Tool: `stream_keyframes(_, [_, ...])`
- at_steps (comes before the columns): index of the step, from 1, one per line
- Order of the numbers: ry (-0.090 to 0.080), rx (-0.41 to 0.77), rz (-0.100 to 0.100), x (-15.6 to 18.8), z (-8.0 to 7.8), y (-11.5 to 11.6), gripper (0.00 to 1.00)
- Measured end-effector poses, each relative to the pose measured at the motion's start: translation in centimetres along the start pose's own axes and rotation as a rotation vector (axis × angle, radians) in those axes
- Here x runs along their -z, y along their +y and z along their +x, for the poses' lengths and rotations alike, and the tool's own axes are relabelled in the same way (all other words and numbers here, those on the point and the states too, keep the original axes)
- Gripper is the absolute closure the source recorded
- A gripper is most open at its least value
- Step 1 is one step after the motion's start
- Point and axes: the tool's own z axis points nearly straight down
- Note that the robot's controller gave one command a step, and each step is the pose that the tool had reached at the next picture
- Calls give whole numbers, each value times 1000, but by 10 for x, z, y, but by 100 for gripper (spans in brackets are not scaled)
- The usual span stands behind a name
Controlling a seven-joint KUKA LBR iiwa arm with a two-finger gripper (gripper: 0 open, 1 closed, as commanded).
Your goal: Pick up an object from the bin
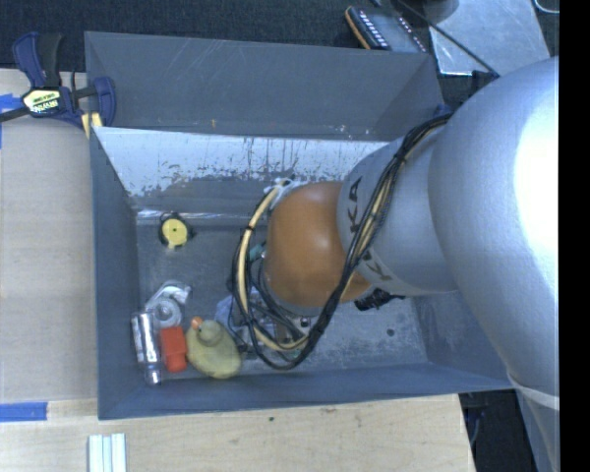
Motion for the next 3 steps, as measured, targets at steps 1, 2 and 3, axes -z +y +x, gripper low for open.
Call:
stream_keyframes(1, [0,-1,0,0,0,0,100])
stream_keyframes(2, [2,-8,0,105,-33,-2,100])
stream_keyframes(3, [-7,16,-2,29,-58,-6,100])
